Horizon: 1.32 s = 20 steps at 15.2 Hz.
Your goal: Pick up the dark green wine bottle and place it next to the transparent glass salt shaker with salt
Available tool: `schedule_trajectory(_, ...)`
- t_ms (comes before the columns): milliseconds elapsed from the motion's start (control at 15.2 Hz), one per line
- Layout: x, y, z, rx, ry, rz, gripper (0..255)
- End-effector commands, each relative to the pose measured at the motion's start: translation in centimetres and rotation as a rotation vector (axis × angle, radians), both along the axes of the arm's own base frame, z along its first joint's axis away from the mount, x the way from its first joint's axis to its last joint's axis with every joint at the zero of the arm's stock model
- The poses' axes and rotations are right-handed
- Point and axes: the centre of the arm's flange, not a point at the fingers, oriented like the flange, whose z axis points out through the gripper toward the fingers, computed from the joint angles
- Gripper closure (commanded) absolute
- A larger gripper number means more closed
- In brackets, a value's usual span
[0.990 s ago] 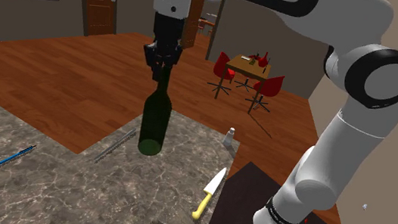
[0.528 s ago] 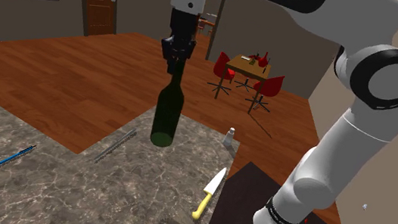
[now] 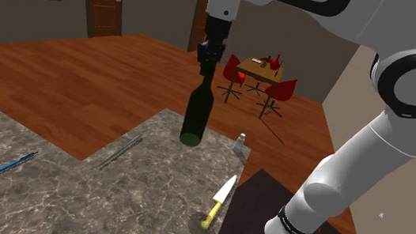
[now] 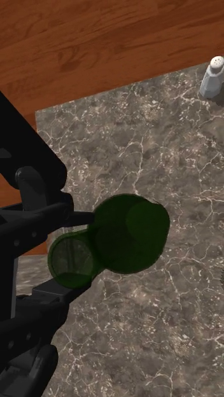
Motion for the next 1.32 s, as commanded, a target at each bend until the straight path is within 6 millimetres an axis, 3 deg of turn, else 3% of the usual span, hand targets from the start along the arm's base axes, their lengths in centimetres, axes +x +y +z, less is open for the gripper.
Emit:
schedule_trajectory(0, 0.2, -2.9, 0.3, 0.0, -0.001, 0.002, 255)
schedule_trajectory(1254, 1.0, -27.9, 0.4, 0.0, -0.001, 0.002, 255)
